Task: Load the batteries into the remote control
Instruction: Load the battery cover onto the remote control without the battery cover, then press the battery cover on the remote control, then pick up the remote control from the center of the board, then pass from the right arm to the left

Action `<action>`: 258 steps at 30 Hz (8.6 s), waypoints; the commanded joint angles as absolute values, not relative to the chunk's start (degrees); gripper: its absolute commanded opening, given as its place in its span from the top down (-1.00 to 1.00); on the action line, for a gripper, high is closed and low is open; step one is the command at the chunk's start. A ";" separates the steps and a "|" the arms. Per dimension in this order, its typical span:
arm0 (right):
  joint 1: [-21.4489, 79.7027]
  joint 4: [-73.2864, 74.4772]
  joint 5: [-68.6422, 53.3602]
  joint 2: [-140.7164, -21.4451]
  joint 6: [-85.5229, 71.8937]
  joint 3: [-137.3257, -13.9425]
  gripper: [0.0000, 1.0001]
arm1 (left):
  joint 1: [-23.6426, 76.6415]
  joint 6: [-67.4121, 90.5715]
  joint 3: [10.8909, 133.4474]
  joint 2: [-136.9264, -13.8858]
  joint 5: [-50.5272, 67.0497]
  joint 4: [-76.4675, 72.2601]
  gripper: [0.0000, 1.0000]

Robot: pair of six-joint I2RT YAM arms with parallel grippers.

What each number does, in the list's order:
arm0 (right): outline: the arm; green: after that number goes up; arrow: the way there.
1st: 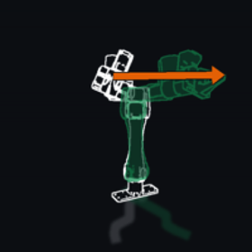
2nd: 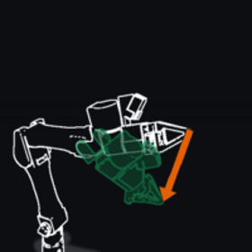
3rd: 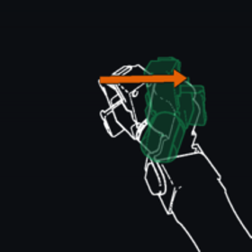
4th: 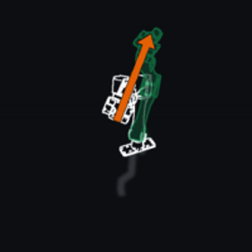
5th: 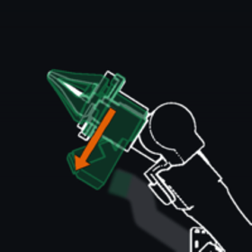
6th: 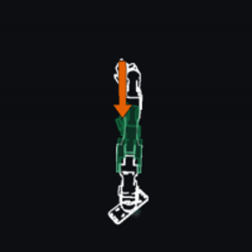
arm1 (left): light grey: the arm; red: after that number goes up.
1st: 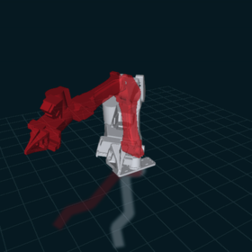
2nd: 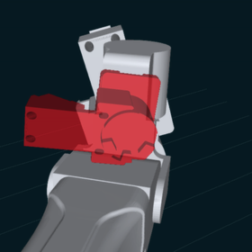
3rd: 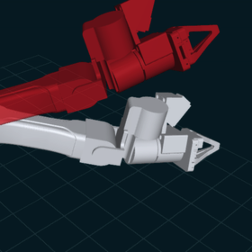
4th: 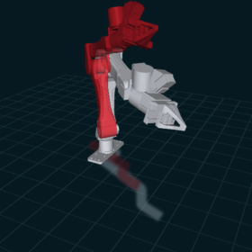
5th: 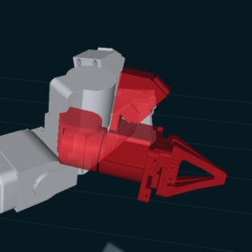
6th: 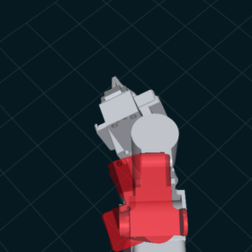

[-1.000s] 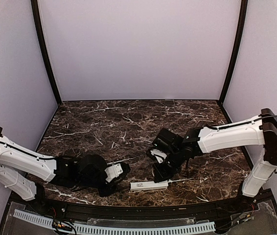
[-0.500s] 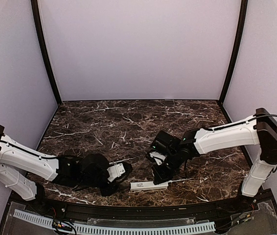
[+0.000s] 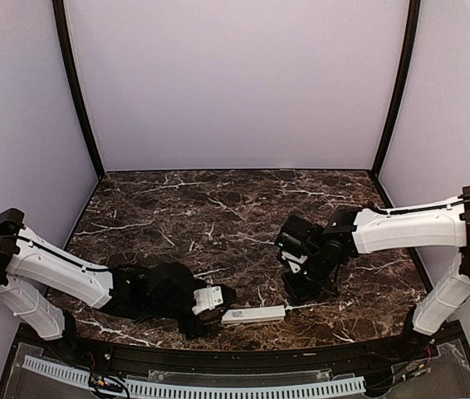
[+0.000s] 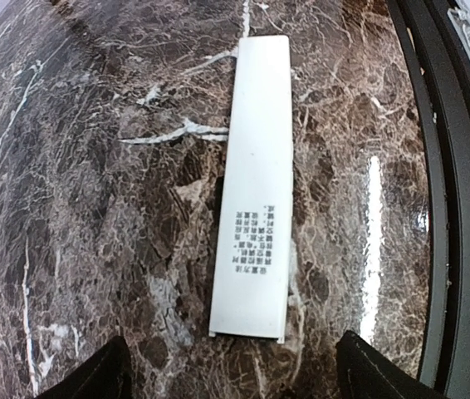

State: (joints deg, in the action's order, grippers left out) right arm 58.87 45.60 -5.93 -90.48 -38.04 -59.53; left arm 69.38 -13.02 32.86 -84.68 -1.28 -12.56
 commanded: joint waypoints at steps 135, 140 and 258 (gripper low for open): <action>65.07 32.21 -14.74 -102.87 17.06 -69.92 1.00 | 61.18 9.58 24.94 -59.14 -19.71 -6.48 -0.67; 65.47 32.16 -12.98 -98.48 17.07 -70.38 1.00 | 61.08 9.43 24.81 -58.59 -19.60 -6.81 -0.67; 55.72 -4.83 -35.93 -79.08 -8.85 -77.55 1.00 | 58.26 14.51 45.68 -72.58 20.17 -46.32 -0.38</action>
